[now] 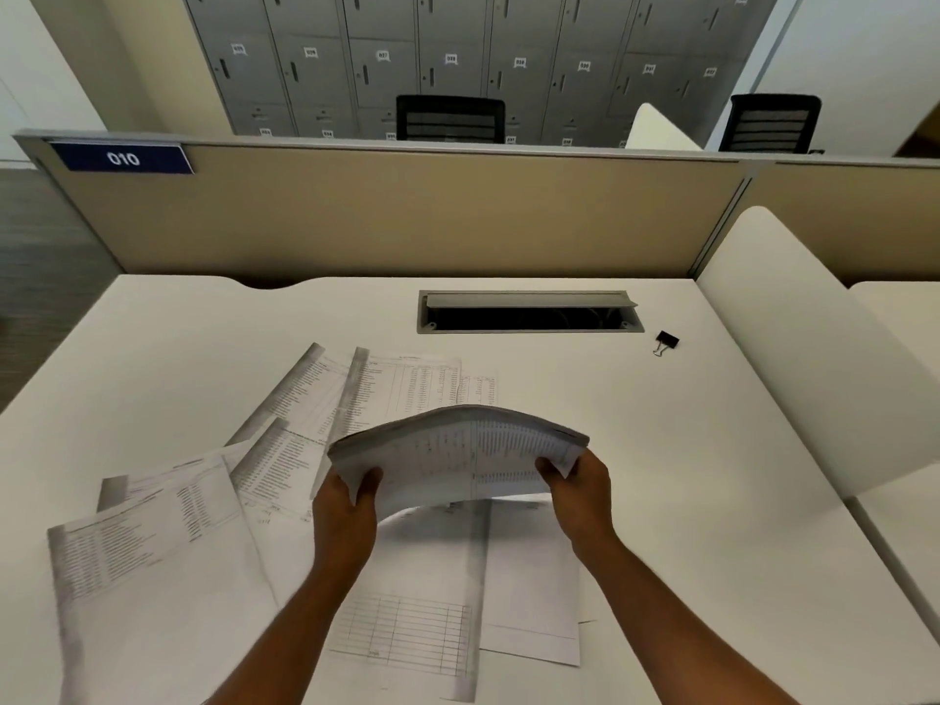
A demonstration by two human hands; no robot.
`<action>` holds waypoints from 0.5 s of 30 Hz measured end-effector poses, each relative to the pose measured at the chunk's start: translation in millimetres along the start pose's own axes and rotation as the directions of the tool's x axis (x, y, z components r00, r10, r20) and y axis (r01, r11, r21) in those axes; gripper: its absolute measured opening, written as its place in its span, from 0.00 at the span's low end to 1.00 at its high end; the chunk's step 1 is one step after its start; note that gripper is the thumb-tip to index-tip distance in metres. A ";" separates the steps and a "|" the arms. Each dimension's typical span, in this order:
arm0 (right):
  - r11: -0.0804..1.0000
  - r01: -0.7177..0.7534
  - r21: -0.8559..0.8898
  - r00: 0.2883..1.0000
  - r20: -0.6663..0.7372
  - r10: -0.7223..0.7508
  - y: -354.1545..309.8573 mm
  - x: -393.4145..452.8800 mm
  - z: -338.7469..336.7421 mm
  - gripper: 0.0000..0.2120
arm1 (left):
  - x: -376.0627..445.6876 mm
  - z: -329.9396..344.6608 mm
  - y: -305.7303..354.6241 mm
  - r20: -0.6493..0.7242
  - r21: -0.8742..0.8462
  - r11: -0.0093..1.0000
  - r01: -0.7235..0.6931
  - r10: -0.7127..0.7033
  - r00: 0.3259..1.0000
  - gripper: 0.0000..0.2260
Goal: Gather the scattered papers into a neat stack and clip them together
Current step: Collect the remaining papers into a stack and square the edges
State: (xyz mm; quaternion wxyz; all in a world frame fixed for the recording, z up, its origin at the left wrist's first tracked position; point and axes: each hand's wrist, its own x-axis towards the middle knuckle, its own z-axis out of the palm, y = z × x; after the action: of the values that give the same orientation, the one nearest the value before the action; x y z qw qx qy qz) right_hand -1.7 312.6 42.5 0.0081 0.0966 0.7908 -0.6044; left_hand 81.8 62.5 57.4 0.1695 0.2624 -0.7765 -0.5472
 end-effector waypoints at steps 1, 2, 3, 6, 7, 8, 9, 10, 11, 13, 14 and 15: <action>1.000 0.007 0.014 0.999 -0.032 -0.007 -4.3 2.1 -0.9 0.14 | 0.5 0.8 4.0 -0.006 0.002 1.000 -0.007 0.007 1.000 0.16; 0.999 -0.005 0.043 0.997 -0.075 0.009 -8.3 2.8 -1.7 0.16 | 1.3 1.5 6.6 -0.011 -0.010 1.000 -0.008 0.008 1.000 0.15; 0.995 -0.046 0.094 0.990 -0.126 0.058 -9.4 2.5 -2.0 0.20 | 1.8 1.8 8.4 -0.007 -0.036 0.999 0.008 -0.008 1.000 0.14; 0.900 -0.292 0.324 0.928 -0.131 0.349 -9.6 -5.9 4.2 0.33 | 4.9 2.9 4.3 0.031 -0.151 0.984 0.094 -0.090 0.995 0.10; 0.832 -0.365 0.417 0.906 -0.046 0.420 -9.4 -10.9 8.1 0.34 | 4.9 3.4 1.0 0.046 -0.185 0.975 0.127 -0.120 0.992 0.10; 0.746 -0.426 0.512 0.888 0.077 0.454 -10.0 -15.4 11.9 0.32 | 5.0 4.4 -1.9 0.063 -0.211 0.965 0.155 -0.145 0.987 0.10; 0.642 -0.476 0.601 0.871 0.219 0.440 -14.0 -20.2 16.0 0.28 | 4.0 5.9 -1.6 0.082 -0.242 0.953 0.181 -0.166 0.983 0.10; 0.556 -0.495 0.668 0.866 0.330 0.374 -19.6 -24.0 19.3 0.25 | 2.9 7.9 -2.1 0.094 -0.273 0.941 0.199 -0.179 0.979 0.09; 0.509 -0.484 0.712 0.875 0.380 0.301 -25.4 -25.6 21.3 0.23 | 1.2 10.7 -0.7 0.100 -0.294 0.932 0.214 -0.193 0.976 0.08; 0.492 -0.411 0.767 0.911 0.355 0.209 -34.4 -22.4 25.3 0.24 | -3.5 15.1 4.0 0.129 -0.327 0.913 0.242 -0.211 0.969 0.09; 0.505 -0.368 0.781 0.930 0.306 0.204 -38.1 -18.4 27.0 0.24 | -5.4 15.9 3.3 0.169 -0.361 0.897 0.255 -0.206 0.964 0.10; 0.533 -0.330 0.779 0.944 0.257 0.208 -43.2 -15.3 27.6 0.24 | -6.7 15.0 2.4 0.208 -0.400 0.873 0.278 -0.209 0.955 0.11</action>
State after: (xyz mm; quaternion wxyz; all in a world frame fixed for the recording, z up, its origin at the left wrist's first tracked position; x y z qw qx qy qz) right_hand 3.5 273.2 78.3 0.1083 0.1699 0.3981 -0.8950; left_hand 78.4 78.5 54.7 0.0898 0.2709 -0.6102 -0.7390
